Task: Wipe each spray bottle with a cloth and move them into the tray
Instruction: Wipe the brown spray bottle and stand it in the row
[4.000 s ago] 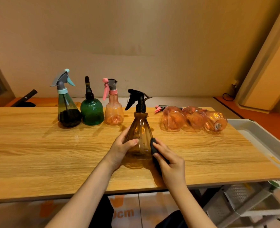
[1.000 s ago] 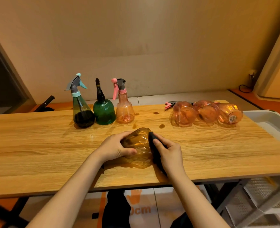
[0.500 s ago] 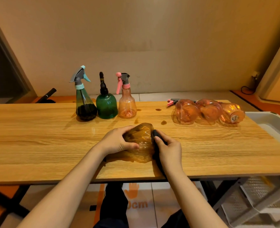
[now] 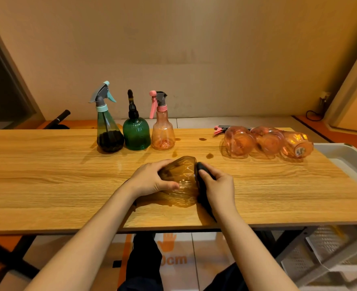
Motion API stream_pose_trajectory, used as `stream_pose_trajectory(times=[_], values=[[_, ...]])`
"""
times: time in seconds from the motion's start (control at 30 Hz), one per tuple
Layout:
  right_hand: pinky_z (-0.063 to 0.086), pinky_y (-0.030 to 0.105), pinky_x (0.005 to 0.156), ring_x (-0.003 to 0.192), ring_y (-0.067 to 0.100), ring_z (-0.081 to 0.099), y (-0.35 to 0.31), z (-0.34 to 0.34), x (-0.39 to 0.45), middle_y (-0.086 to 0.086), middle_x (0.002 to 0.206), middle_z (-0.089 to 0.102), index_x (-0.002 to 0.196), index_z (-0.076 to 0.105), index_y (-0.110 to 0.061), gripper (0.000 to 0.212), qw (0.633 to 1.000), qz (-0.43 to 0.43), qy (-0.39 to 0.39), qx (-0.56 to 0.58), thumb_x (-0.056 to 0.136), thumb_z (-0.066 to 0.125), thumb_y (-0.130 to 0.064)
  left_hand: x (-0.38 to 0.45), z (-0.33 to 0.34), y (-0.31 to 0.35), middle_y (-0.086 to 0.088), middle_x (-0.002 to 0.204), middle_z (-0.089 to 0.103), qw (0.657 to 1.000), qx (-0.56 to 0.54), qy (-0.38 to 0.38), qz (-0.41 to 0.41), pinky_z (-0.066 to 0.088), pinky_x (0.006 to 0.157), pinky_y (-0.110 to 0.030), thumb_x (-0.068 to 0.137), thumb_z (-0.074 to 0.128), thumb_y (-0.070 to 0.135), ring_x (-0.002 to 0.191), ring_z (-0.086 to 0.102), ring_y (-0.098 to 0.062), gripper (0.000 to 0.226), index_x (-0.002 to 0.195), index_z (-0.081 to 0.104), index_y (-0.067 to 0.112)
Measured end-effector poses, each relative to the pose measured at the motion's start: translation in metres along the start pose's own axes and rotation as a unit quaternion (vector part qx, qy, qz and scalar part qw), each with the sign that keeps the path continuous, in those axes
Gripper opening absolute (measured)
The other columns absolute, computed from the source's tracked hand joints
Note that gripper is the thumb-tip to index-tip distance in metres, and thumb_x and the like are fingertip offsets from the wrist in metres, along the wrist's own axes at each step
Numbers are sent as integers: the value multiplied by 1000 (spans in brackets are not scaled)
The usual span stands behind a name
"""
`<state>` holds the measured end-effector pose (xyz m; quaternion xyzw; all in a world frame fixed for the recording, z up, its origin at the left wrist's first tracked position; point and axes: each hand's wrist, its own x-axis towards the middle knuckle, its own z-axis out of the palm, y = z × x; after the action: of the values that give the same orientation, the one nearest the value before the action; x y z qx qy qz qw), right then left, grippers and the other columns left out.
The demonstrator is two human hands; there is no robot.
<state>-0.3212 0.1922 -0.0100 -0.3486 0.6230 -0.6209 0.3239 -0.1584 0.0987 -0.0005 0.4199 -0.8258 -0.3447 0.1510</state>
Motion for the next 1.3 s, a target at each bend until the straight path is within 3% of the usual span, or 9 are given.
stream_pose_trajectory(times=[0.1, 0.27, 0.43, 0.6, 0.8, 0.9, 1.07, 1.2, 1.3], values=[[46, 40, 98, 108, 19, 59, -13, 9, 7, 4, 113, 66, 114, 66, -12, 27, 1000, -18, 7, 10, 88, 61, -7, -1, 0, 1, 14, 124, 55, 1000, 0, 0, -4, 41, 95, -28, 43, 58, 77, 116, 49, -11, 106, 139, 44, 35], [41, 9, 93, 111, -1, 53, -13, -3, -29, -9, 114, 62, 115, 62, -22, 34, 994, -102, -30, -17, 87, 60, -2, 1, 0, -1, 9, 133, 56, 1000, 0, 2, -2, 42, 102, -35, 44, 60, 78, 122, 50, -13, 105, 139, 45, 35], [56, 44, 78, 91, 25, 67, 14, -11, -27, 1, 105, 70, 101, 68, -33, 31, 999, -21, -34, 12, 89, 59, -5, -2, -1, -1, 8, 133, 55, 1000, 8, -3, 2, 42, 101, -33, 44, 59, 78, 122, 49, -14, 107, 140, 44, 34], [49, 47, 92, 102, 25, 63, 0, 0, 7, 6, 105, 69, 104, 69, -21, 22, 1000, 15, -6, 4, 88, 61, -9, -4, 0, 1, 7, 134, 54, 1000, 10, 0, 3, 39, 95, -28, 43, 57, 79, 122, 48, -14, 108, 140, 43, 34], [41, 2, 84, 106, 1, 54, -12, -3, -18, -9, 109, 61, 117, 63, -11, 31, 996, -89, -24, -18, 87, 60, -2, -3, -1, 3, 9, 130, 57, 1000, 3, -2, -2, 42, 98, -31, 44, 58, 78, 119, 51, -13, 104, 138, 45, 36], [46, 8, 83, 100, -2, 58, 4, -14, -31, -7, 110, 63, 116, 64, -14, 32, 995, -83, -45, -35, 87, 59, -1, -3, -1, 3, 8, 132, 56, 1000, 14, -4, -3, 43, 99, -33, 45, 59, 78, 120, 50, -14, 105, 139, 44, 36], [50, 20, 46, 56, 7, 65, -2, -28, -21, 1, 88, 68, 106, 64, -17, 24, 999, -2, -39, 6, 91, 54, 0, -4, -7, 9, 8, 133, 53, 999, -10, -44, -8, 41, 98, -29, 51, 66, 75, 121, 48, -13, 105, 142, 41, 30], [55, 48, 78, 93, 28, 65, -22, -27, 4, 4, 109, 67, 110, 67, -20, 25, 999, -33, -17, -36, 89, 59, -8, -8, -19, 15, 4, 154, 29, 994, 109, -18, 16, 24, 114, -39, 73, 72, 53, 141, 24, -18, 93, 150, 25, 31], [58, 42, 65, 94, 32, 63, -36, -22, 20, 5, 110, 64, 115, 64, -13, 27, 997, -42, -43, -51, 90, 57, -8, -24, -21, 25, 5, 149, 31, 987, 125, 103, 15, 32, 107, -38, 77, 68, 53, 134, 30, -16, 85, 149, 27, 33]])
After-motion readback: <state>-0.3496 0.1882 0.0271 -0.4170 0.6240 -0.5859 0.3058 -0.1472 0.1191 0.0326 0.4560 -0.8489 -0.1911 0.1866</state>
